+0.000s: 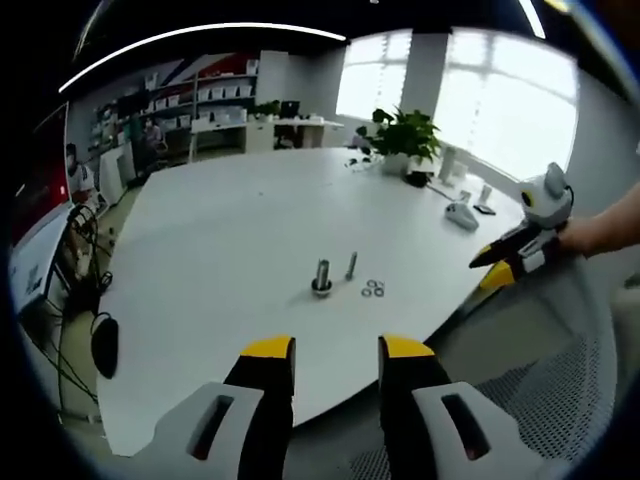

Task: Place the washer onto the threaded stud by aligning its center hole with the stud, sliding it down to the base, and recovering from edge contact or off-axis alignment until the washer reaches the visible bottom stop.

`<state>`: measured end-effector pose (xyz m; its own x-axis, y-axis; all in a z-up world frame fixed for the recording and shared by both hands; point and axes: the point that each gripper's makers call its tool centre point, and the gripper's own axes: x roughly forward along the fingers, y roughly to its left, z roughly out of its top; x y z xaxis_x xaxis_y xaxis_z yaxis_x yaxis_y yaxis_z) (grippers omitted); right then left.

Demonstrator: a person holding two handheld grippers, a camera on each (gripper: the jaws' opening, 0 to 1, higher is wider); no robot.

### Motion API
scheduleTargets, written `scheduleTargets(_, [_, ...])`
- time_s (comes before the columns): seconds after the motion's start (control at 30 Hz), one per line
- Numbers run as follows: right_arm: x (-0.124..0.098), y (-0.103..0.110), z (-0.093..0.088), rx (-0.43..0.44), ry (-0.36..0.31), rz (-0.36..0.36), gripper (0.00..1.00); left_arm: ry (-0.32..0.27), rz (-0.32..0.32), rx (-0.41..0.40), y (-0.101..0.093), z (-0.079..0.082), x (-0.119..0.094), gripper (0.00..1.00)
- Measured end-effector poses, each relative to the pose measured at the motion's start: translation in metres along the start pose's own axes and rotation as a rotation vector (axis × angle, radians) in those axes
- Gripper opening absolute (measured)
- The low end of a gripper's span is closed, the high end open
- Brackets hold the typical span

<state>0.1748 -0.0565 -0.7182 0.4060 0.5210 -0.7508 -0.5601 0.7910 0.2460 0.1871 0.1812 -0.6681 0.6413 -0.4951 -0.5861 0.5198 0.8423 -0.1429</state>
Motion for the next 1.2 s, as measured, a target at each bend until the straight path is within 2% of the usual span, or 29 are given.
scheduleTargets(0.03, [0.0, -0.004, -0.001, -0.033, 0.033, -0.017, 0.46, 0.003, 0.001, 0.001, 0.0, -0.001, 0.0, 0.31])
scheduleTargets(0.1, [0.002, -0.008, 0.008, -0.048, 0.024, -0.027, 0.46, 0.012, 0.004, 0.003, 0.001, -0.002, 0.001, 0.31])
scheduleTargets(0.3, [0.019, -0.02, 0.031, 0.021, 0.021, -0.021, 0.45, 0.023, -0.007, 0.003, -0.001, -0.004, 0.002, 0.3])
scheduleTargets(0.4, [0.034, -0.021, 0.047, 0.076, -0.019, -0.012, 0.44, 0.033, -0.004, 0.02, -0.001, -0.006, 0.002, 0.29])
scheduleTargets(0.47, [0.043, -0.021, 0.05, 0.076, -0.014, -0.012, 0.41, 0.031, -0.005, 0.021, -0.001, -0.006, 0.002, 0.28])
scheduleTargets(0.6, [0.064, -0.014, 0.057, 0.011, -0.002, -0.027, 0.36, 0.031, -0.011, 0.026, -0.002, -0.007, 0.002, 0.28])
scheduleTargets(0.67, [0.075, -0.011, 0.055, -0.017, 0.025, -0.023, 0.36, 0.04, -0.012, 0.035, -0.003, -0.008, 0.002, 0.28])
scheduleTargets(0.8, [0.101, -0.014, 0.042, -0.133, 0.113, -0.04, 0.35, 0.038, -0.007, 0.039, -0.002, -0.008, 0.002, 0.28])
scheduleTargets(0.87, [0.112, -0.009, 0.041, -0.101, 0.109, -0.011, 0.34, 0.042, -0.006, 0.042, -0.002, -0.009, 0.002, 0.28])
scheduleTargets(0.9, [0.117, -0.002, 0.042, -0.033, 0.093, 0.021, 0.34, 0.045, -0.005, 0.044, -0.001, -0.009, 0.002, 0.28])
scheduleTargets(0.93, [0.12, -0.003, 0.041, -0.029, 0.096, 0.02, 0.34, 0.046, -0.003, 0.046, -0.001, -0.01, 0.002, 0.28])
scheduleTargets(1.03, [0.129, -0.019, 0.033, -0.157, 0.151, -0.046, 0.32, 0.041, 0.006, 0.047, 0.001, -0.009, 0.002, 0.27])
scheduleTargets(1.07, [0.133, -0.022, 0.026, -0.159, 0.189, -0.043, 0.32, 0.039, 0.006, 0.046, 0.001, -0.008, 0.001, 0.27])
scheduleTargets(1.13, [0.137, -0.022, 0.019, -0.112, 0.224, -0.029, 0.32, 0.04, 0.0, 0.047, 0.0, -0.008, 0.002, 0.27])
scheduleTargets(1.2, [0.142, -0.03, 0.024, -0.123, 0.204, -0.062, 0.3, 0.046, -0.001, 0.052, -0.001, -0.009, 0.002, 0.27])
